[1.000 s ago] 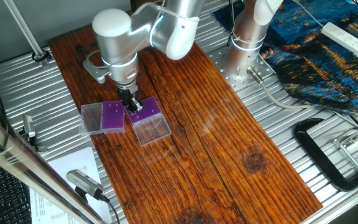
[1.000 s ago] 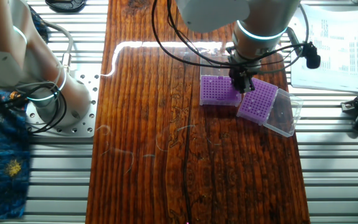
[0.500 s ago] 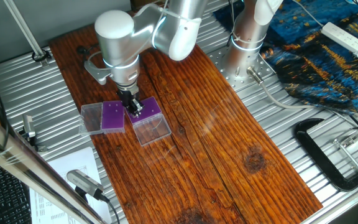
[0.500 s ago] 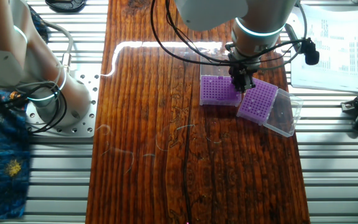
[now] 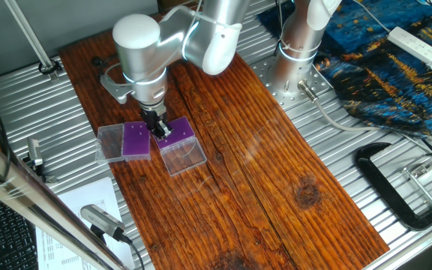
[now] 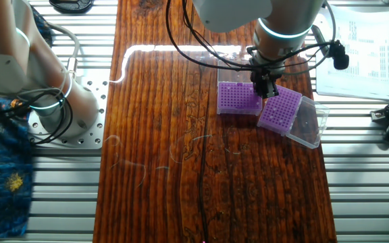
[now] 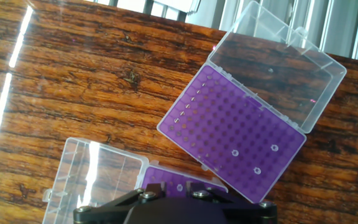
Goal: Transfer all small pipette tips from one holder to another
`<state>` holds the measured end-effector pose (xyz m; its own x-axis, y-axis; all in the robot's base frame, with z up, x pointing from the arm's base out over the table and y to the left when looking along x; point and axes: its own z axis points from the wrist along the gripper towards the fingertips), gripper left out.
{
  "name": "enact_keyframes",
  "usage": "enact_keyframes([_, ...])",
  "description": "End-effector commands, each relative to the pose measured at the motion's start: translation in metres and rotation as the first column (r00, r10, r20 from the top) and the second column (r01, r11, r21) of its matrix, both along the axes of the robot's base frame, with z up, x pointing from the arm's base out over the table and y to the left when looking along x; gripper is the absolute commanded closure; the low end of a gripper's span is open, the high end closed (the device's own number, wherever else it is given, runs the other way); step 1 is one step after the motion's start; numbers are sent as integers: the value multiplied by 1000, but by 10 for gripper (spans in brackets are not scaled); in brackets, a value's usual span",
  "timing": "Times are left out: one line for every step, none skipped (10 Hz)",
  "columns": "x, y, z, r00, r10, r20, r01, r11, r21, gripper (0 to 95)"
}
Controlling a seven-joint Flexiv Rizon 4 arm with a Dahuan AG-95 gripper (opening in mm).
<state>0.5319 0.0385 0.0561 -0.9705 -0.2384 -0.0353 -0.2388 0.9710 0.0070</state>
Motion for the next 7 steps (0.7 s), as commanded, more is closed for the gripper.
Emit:
enact_keyframes([-1,0,0,1000,0,2,0,1000,0,760])
enact_keyframes([-1,0,1,1000,3,7,-3,1000,1,760])
enact_keyframes([0,0,2,1000,6,7,-6,1000,0,760])
enact_keyframes([0,0,2,1000,6,7,-6,1000,-2,760])
enact_keyframes([0,0,1,1000,7,6,-7,1000,-5,760])
enact_keyframes([0,0,0,1000,6,7,-6,1000,-5,760])
enact_keyframes([0,-1,-1,1000,6,7,-6,1000,-6,760])
